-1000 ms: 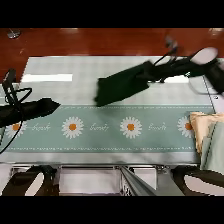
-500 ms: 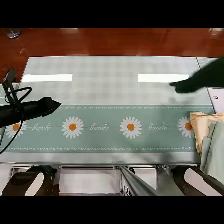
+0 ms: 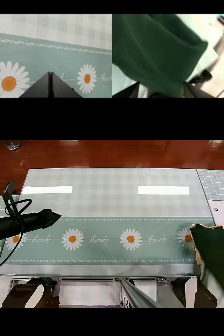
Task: Fold the shirts.
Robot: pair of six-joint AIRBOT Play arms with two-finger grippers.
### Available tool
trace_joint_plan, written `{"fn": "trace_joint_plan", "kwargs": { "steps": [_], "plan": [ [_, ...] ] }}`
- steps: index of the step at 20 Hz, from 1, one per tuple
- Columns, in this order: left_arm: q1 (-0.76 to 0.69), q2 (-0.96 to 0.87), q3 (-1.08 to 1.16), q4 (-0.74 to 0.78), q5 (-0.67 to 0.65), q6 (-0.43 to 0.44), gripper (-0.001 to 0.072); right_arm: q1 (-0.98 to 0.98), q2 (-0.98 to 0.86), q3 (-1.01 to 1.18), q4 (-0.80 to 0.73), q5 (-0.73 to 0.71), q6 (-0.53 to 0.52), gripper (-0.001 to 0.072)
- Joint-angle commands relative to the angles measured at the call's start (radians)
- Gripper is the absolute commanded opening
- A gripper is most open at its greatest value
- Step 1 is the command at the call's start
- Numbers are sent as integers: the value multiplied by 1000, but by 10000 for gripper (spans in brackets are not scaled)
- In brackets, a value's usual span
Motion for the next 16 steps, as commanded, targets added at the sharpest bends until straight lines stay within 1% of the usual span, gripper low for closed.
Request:
{"fn": "trace_joint_plan", "kwargs": {
  "steps": [1,2,3,4,5,6,7,8,9,10,11,12,13,14,16],
  "plan": [
    [11,1,10,11,-18,40,95,-70,45,-128,32,-34,-27,627],
    [34,1,27,11,-14,54,157,-69,-13,-67,159,-88,-27,615],
    [69,-3,68,10,-12,69,153,-63,-84,8,320,-137,-27,562],
    [98,-20,127,10,-13,70,139,-28,-172,101,529,-179,-41,309],
    [113,-51,205,-6,-13,88,20,42,-251,182,736,-232,-92,49],
    [105,-100,296,-44,-15,119,21,158,-323,255,883,-309,-116,17],
    [77,-155,383,-69,-23,141,20,331,-395,332,912,-398,-145,16],
    [30,-212,465,-59,-33,142,20,526,-464,396,834,-473,-182,17],
    [-32,-267,534,-14,-45,141,20,700,-526,430,719,-530,-192,17],
    [-98,-309,564,64,-62,131,20,867,-592,439,579,-576,-187,17],
    [-153,-334,548,171,-72,82,20,990,-659,438,430,-594,-143,17],
    [-202,-354,499,304,-73,-12,20,1088,-739,438,272,-585,-85,16],
    [-226,-373,446,404,-65,-86,21,1150,-815,438,159,-565,-43,16],
    [-228,-395,407,457,-63,-129,20,1176,-868,438,109,-557,-28,16],
    [-204,-433,400,461,-74,-134,21,1184,-936,438,88,-567,-8,17]
  ]
}}
